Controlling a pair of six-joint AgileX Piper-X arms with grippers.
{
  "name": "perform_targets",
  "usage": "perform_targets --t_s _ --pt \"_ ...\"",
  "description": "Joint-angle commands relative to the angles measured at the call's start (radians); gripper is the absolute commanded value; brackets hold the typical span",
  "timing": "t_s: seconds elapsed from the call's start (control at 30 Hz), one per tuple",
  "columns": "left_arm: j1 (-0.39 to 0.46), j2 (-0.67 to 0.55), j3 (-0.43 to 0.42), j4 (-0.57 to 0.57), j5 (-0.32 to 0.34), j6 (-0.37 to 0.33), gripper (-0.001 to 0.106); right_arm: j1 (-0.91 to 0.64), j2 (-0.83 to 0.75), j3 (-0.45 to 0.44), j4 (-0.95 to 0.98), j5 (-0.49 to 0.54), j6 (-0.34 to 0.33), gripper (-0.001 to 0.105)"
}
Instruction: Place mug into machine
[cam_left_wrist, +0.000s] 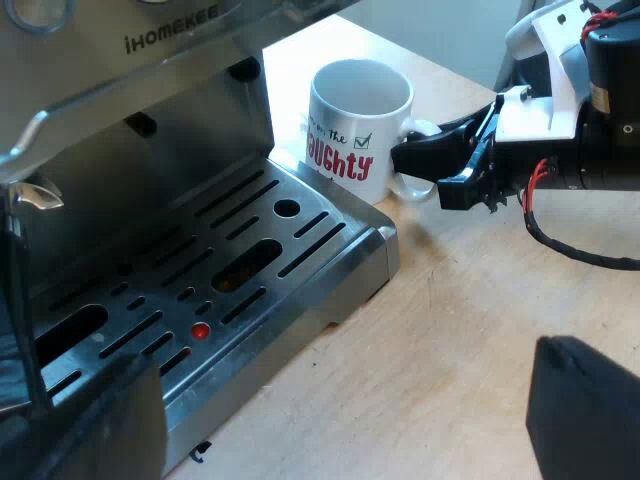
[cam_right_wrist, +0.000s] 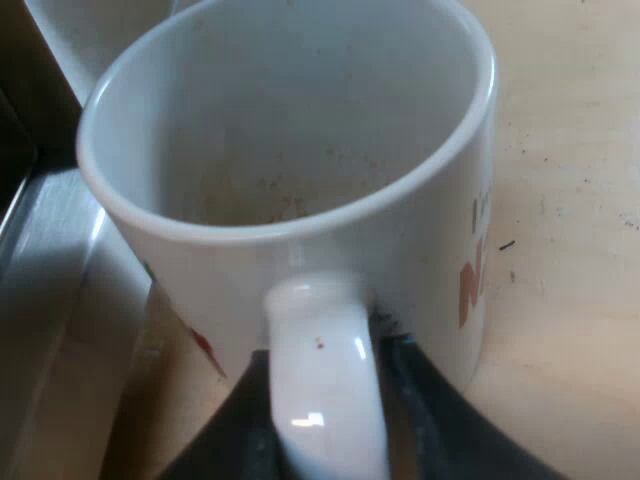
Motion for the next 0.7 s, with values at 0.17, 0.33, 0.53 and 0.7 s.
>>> perform_targets --t_s 0.17,0.33,0.53,0.7 --pt "-0.003 -0.001 0.024 -0.01 0.006 0.003 0.077 0.002 -0.021 -0.009 0.014 -0.001 -0.001 0.0" --pt "-0.003 -0.001 0.024 -0.016 0.006 0.003 0.077 0.031 -0.104 -0.009 0.107 0.019 -0.056 0.0" --pt "-0.003 -0.036 0.02 -0.014 0.006 -0.005 0.077 0.055 -0.247 -0.009 0.276 0.076 -0.08 0.0" --pt "-0.003 -0.144 0.02 -0.001 0.006 -0.005 0.077 0.055 -0.41 -0.009 0.442 0.078 -0.117 0.0"
